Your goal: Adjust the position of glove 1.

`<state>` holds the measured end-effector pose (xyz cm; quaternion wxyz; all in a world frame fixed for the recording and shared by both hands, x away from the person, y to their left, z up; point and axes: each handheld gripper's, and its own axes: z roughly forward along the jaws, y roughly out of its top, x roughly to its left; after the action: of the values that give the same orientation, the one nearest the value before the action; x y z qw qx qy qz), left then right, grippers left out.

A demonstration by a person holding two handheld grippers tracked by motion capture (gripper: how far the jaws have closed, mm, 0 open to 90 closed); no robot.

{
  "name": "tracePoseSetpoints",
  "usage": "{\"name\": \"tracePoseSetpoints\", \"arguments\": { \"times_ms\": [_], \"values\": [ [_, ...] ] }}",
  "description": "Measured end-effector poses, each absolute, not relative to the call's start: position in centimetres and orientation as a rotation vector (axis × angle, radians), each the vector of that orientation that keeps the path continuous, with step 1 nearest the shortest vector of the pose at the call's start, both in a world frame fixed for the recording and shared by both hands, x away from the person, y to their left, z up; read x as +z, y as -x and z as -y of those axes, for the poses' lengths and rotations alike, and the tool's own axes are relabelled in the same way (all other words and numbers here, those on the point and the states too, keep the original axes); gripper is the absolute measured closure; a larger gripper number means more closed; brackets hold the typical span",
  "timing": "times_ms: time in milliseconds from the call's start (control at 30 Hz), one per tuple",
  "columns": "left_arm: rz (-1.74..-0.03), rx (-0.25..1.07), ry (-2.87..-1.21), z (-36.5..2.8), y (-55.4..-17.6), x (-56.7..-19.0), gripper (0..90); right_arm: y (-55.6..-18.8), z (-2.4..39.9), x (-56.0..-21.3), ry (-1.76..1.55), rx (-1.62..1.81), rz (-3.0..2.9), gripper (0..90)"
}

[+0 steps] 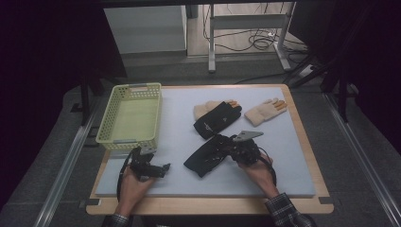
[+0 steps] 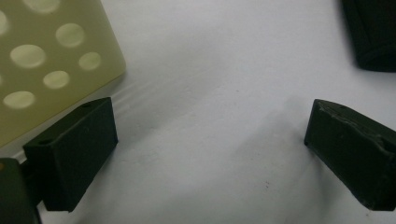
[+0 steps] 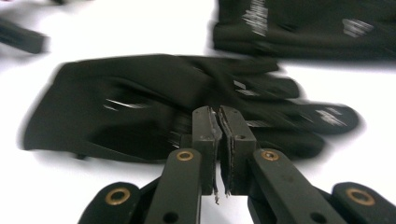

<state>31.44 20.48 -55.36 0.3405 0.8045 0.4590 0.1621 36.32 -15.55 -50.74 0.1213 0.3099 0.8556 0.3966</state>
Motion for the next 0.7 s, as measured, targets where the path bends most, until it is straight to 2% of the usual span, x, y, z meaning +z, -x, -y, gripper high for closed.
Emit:
{"name": "tracePoseSetpoints", "arguments": {
  "times_ms": [367, 700],
  "values": [
    [-1.192, 0.422, -2.094, -20.5, -31.4, -55.4, 2.8, -37.7, 4.7, -52.7, -0.729, 1.164, -2.64, 82.5],
    [-1.193, 0.422, -2.094, -20.5, -31.4, -55.4, 2.8, -37.6, 3.1, -53.3, -0.667, 1.097, -2.705, 82.4]
  ]
}}
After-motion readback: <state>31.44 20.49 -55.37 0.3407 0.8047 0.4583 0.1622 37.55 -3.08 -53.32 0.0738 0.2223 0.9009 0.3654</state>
